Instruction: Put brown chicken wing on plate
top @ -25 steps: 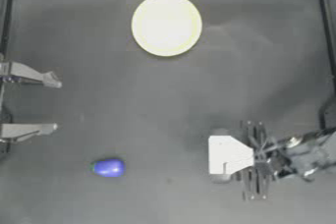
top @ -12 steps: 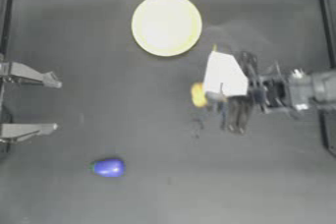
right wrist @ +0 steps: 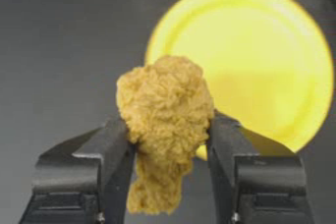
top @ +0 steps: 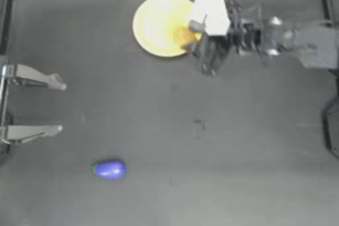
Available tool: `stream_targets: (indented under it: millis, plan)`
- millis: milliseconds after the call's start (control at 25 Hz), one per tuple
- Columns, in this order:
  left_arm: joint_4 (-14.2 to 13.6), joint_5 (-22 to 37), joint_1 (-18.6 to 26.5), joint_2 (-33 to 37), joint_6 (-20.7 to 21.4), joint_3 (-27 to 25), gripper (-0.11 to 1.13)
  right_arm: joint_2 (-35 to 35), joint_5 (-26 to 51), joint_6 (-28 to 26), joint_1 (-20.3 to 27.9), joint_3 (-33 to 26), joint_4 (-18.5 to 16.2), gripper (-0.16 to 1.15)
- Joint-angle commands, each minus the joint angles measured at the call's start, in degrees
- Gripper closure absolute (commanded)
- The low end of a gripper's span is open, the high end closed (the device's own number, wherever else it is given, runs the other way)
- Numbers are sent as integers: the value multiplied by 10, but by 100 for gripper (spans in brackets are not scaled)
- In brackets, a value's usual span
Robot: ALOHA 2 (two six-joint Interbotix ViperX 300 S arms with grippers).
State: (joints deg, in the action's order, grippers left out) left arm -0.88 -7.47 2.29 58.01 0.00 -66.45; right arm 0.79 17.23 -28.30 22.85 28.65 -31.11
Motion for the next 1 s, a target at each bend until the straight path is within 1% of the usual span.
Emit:
stream_targets:
  millis: [40,240,480,720,1000]
  plan:
    - [0,-3,0,-11,0,14,0,-37,-44,1,35,-41,-8,92]
    - [1,-3,0,-11,0,13,0,-113,-86,1,74,-80,-16,92]
    - [2,-3,5,-11,-1,11,0,-174,-91,1,88,-129,-31,93]
    - [2,-3,11,-11,0,11,0,-205,-87,2,90,-148,-33,93]
    - [2,-3,14,-11,-1,11,0,-220,-87,2,92,-156,-39,92]
